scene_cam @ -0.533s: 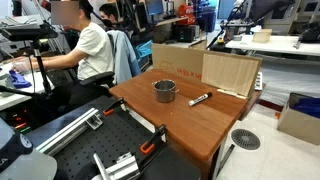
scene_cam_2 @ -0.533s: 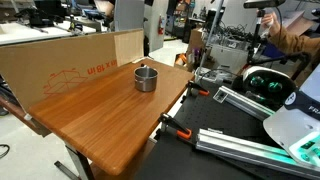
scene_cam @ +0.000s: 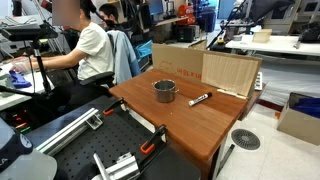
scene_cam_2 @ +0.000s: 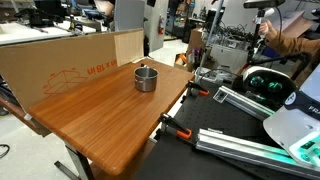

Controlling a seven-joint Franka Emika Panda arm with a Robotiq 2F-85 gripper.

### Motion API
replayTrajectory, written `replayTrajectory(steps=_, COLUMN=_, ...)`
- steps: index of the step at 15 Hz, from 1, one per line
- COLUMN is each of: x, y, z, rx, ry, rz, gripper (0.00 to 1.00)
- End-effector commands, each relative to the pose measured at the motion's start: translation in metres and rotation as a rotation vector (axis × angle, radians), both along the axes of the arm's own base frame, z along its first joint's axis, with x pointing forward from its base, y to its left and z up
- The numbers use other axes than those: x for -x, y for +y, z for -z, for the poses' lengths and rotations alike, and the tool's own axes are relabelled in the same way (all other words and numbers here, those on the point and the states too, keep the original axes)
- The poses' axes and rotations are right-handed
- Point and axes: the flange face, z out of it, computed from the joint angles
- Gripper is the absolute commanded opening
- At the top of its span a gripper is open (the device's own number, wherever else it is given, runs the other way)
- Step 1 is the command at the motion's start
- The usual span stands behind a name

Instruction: Pick up the black marker and put it in the silver pot

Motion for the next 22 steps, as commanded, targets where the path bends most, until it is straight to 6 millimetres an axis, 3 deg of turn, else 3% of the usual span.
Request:
replayTrajectory(steps=1, x=-0.010, y=-0.023, z=0.000, rx=-0.017, ry=-0.008, rz=0.039, gripper=1.00)
replayTrajectory(steps=8, x=-0.042, y=-0.099, z=0.025, rx=-0.025, ry=-0.001, rz=0.131, gripper=1.00)
replayTrajectory(steps=11, x=-0.065, y=-0.119, z=0.045, rx=-0.008, ry=0.008, rz=0.144, gripper=1.00)
replayTrajectory(steps=18, x=-0.131, y=-0.137, z=0.117, rx=0.084, ry=0.023, rz=0.159, gripper=1.00)
replayTrajectory(steps=22, x=-0.149, y=-0.139, z=0.166, rx=0.115, ry=0.058, rz=0.134, gripper=1.00)
